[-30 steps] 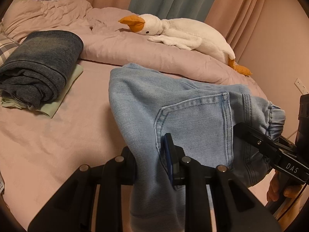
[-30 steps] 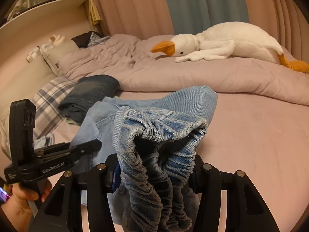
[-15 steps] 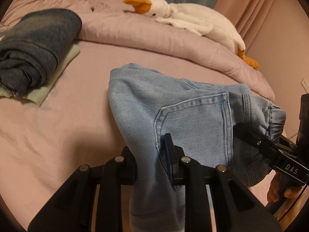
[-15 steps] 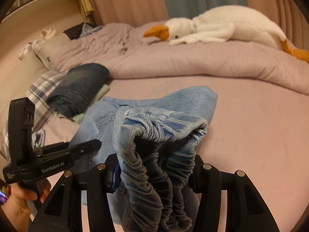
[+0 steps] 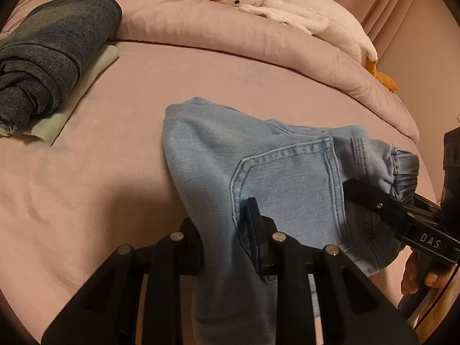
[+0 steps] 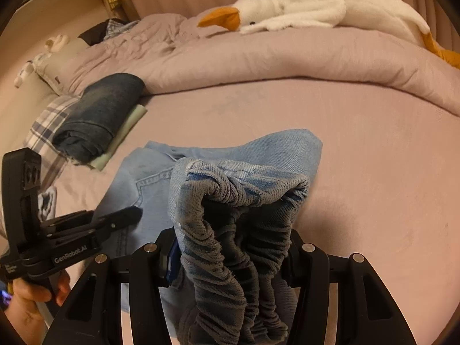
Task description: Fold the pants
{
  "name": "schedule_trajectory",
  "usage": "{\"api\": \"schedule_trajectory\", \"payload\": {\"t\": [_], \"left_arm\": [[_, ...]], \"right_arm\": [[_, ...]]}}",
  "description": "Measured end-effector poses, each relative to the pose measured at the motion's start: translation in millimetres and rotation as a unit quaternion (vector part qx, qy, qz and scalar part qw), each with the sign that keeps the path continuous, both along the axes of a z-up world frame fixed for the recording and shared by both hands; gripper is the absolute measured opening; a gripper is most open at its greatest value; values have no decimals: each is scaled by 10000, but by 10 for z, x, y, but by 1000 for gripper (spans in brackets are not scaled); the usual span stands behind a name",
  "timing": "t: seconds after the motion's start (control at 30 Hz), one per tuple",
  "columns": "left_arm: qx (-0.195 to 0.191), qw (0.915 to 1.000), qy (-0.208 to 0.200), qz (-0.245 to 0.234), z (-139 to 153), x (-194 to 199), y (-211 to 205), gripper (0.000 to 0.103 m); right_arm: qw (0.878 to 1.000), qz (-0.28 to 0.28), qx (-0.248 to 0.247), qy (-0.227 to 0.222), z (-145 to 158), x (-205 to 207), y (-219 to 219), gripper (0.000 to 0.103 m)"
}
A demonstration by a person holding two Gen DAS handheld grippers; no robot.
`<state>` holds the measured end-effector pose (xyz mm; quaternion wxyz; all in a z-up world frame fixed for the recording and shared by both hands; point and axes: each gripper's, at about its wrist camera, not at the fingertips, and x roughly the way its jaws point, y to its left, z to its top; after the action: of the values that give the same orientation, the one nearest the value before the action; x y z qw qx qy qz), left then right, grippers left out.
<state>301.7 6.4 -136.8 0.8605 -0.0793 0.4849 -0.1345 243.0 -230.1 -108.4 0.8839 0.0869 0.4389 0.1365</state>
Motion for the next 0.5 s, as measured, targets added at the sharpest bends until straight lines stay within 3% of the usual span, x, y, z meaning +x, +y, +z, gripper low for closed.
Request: {"api": "schedule_trajectory", "payload": {"t": [0.5], "left_arm": [[254,9996,36,-86,-23,59,-45,25]], "right_arm": [[9997,-41,-90,232,-70,62,-14,55]]}}
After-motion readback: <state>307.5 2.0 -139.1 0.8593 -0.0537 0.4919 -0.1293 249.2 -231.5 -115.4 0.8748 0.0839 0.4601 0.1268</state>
